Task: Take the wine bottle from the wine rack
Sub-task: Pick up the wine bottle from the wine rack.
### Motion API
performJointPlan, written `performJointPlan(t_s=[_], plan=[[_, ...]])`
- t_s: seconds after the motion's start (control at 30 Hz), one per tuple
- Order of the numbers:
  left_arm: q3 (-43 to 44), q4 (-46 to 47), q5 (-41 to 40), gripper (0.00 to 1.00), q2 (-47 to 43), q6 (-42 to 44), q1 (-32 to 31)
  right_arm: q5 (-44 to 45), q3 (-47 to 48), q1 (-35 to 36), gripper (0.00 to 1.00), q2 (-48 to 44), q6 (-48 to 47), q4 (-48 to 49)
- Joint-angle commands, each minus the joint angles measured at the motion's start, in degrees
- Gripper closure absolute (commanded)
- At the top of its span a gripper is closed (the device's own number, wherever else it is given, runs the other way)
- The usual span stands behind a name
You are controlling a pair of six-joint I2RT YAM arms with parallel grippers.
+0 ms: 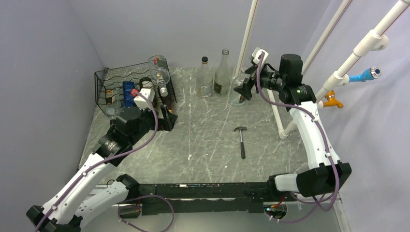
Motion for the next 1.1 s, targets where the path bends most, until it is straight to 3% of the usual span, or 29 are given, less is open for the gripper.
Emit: performJointPlan(t_s=[0.0, 0.33, 0.5, 0.83, 1.07], plan=[[4.33, 0.8, 2.82, 0.0, 2.76, -0.03, 2.98, -9.92, -3.67, -0.2, 0.04, -3.85, -3.87, -3.95], [8.05, 4.14, 14.54, 0.01, 9.27, -4.81, 15.48, -19.03, -15.45, -0.27, 0.03, -9.54, -10.75, -8.22], [10.26, 5.47, 16.74, 0.01, 13.57, -5.23, 18.28, -20.66, -21.19, -1.15, 0.03, -11.01, -10.27, -5.2], [15.42, 6.61, 15.86, 0.01, 23.47, -4.5, 21.35, -26.73, -29.69, -5.45, 0.02, -13.38, -4.27, 4.37], [20.16, 4.41, 9.51, 0.0, 31.5, -3.16, 22.13, -27.96, -31.77, -7.27, 0.01, -13.56, -3.6, 6.21]])
